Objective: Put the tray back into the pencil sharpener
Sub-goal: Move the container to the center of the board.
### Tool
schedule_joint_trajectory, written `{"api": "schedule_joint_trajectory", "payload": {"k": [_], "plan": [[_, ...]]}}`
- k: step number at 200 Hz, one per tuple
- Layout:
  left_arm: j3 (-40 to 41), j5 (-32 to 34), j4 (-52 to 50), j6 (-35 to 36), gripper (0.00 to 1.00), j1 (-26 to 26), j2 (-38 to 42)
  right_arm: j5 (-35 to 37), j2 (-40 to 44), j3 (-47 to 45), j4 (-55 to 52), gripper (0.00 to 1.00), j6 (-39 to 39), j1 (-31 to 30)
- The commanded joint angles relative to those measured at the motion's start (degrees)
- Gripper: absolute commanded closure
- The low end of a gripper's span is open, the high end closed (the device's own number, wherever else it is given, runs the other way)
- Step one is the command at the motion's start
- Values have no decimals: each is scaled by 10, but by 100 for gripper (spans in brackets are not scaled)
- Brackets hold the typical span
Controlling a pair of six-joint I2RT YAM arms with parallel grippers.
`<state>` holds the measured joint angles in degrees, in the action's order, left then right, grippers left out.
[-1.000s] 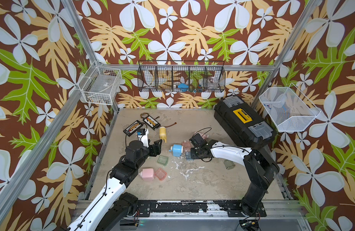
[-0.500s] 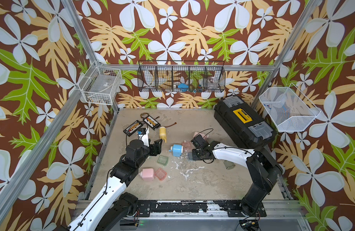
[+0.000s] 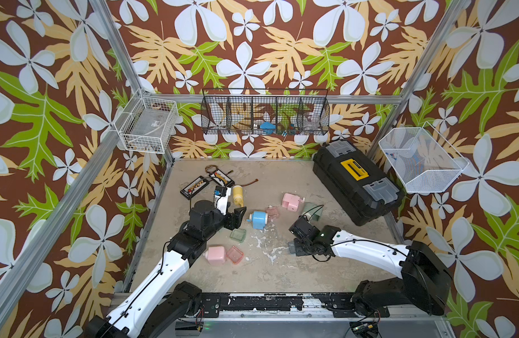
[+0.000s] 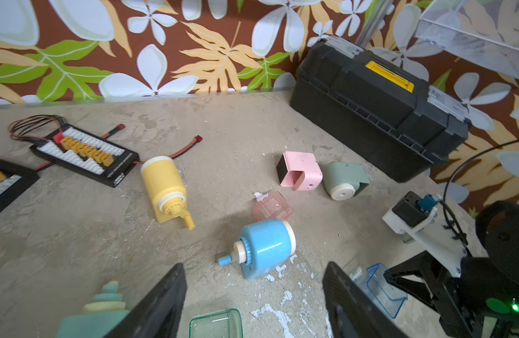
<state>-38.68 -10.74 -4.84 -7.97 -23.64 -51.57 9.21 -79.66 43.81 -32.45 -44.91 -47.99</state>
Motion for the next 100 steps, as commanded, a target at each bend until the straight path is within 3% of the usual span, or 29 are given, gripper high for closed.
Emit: {"api": "schedule_joint_trajectory", "payload": {"k": [1,51,100], "plan": [[-10,-79,10,78,28,1,-19,9,12,-17,-11,94,-26,-2],[-24,-121,-13,199,28,1,-56,-6,-3,-25,8,88,-20,-2],[-104,-167,-113,337,23,1,-144,-6,24,3,-12,69,-21,-2]]}}
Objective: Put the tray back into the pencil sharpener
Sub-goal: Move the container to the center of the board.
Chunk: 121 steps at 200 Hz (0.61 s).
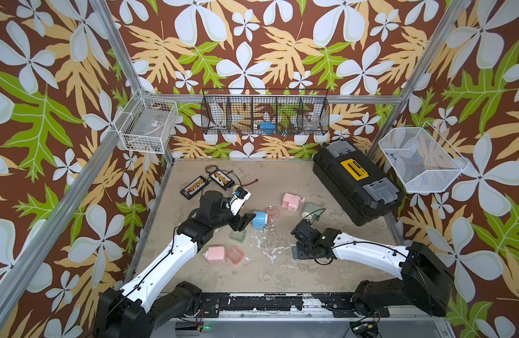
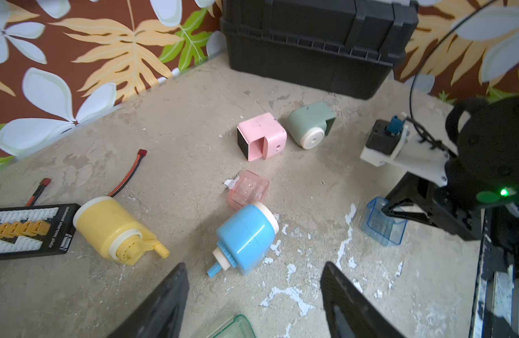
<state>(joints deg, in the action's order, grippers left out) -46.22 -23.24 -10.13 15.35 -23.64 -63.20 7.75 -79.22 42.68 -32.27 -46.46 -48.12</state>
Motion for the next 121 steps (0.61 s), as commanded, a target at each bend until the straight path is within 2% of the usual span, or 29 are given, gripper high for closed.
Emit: {"api": "schedule_joint_trajectory", "payload": {"k": [1,11,45,70,121], "plan": [[-30,-44,-62,108,23,0,-30,10,20,15,-15,69,-5,-1],[-44,-57,-81,144,22,1,-46,18,34,20,-21,66,-5,-1],[-93,-83,-133,255,19,1,-108,28,113,-5,15,66,-3,-1],[-133,-68,-182,337,16,1,-167,28,160,-27,36,65,-5,0],[-226,-71,-244,400,3,1,-283,46,199,-37,28,66,-9,1]]}}
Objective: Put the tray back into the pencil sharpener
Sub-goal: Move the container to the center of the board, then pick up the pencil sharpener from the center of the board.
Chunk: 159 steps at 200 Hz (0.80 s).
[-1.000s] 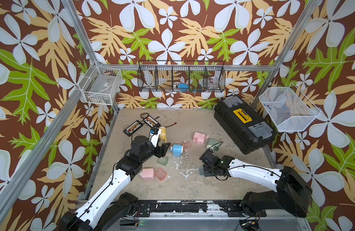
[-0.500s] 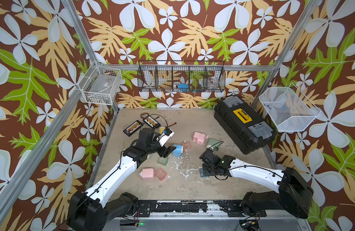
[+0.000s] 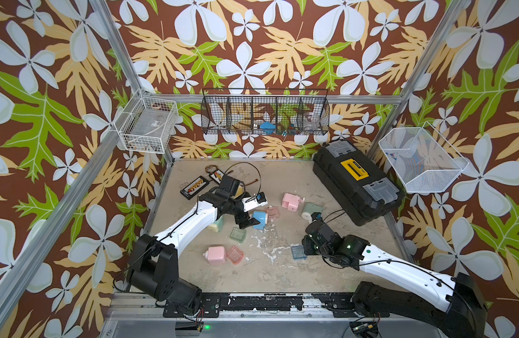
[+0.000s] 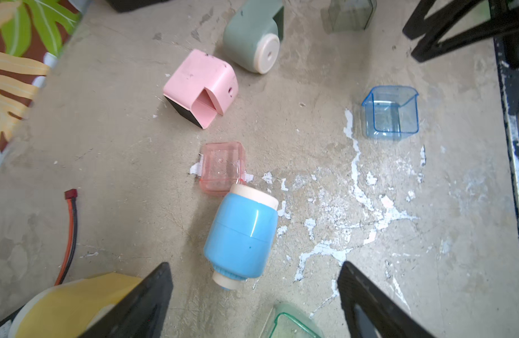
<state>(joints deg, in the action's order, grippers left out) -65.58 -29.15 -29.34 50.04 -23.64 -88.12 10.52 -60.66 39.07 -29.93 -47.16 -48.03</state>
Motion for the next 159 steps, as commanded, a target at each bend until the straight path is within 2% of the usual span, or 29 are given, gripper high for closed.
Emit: {"api": "schedule_joint_trajectory", "payload": {"k": [1,38,80,123,159], "plan": [[-34,-13,-52,54,3,1,-35,19,14,-1,4,65,-2,0],[-72,-5,-63,79,3,1,-87,20,13,-5,9,66,-2,2],[-85,7,-73,100,7,-8,-130,15,7,-11,20,66,-15,3],[-107,20,-74,101,15,-10,-181,-1,17,-26,27,66,-27,3],[-97,22,-71,100,23,-11,-194,5,25,-28,20,67,-27,3]]}}
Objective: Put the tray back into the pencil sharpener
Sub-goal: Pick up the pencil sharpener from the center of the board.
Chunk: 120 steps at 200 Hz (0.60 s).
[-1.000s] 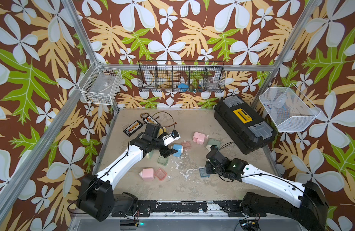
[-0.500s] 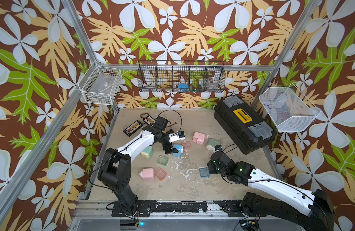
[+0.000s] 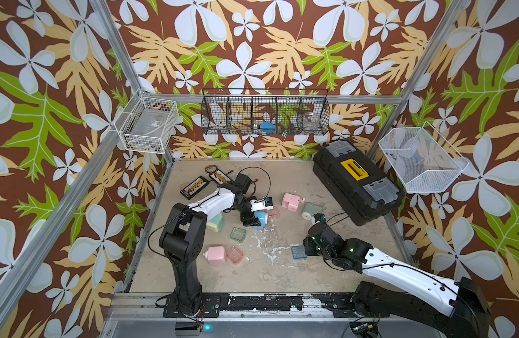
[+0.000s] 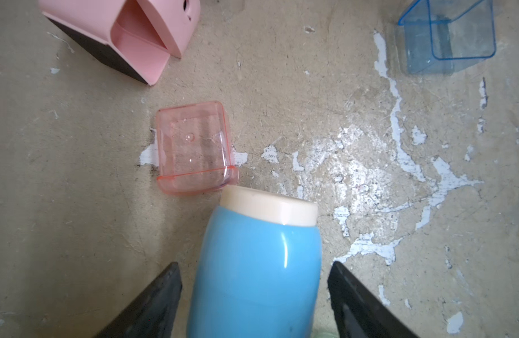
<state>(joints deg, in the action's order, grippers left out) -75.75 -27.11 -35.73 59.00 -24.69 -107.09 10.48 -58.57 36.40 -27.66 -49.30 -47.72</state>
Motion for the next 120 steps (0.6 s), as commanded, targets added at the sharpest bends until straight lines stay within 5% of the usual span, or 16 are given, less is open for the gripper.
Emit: {"api": "schedule_joint_trajectory", "payload": {"k": [1,120], "plan": [[6,2,-7,11,23,-1,-4,5,4,-1,-3,67,-6,0],[33,-8,28,-7,47,-9,17,4,9,-6,-3,67,-9,0]]}}
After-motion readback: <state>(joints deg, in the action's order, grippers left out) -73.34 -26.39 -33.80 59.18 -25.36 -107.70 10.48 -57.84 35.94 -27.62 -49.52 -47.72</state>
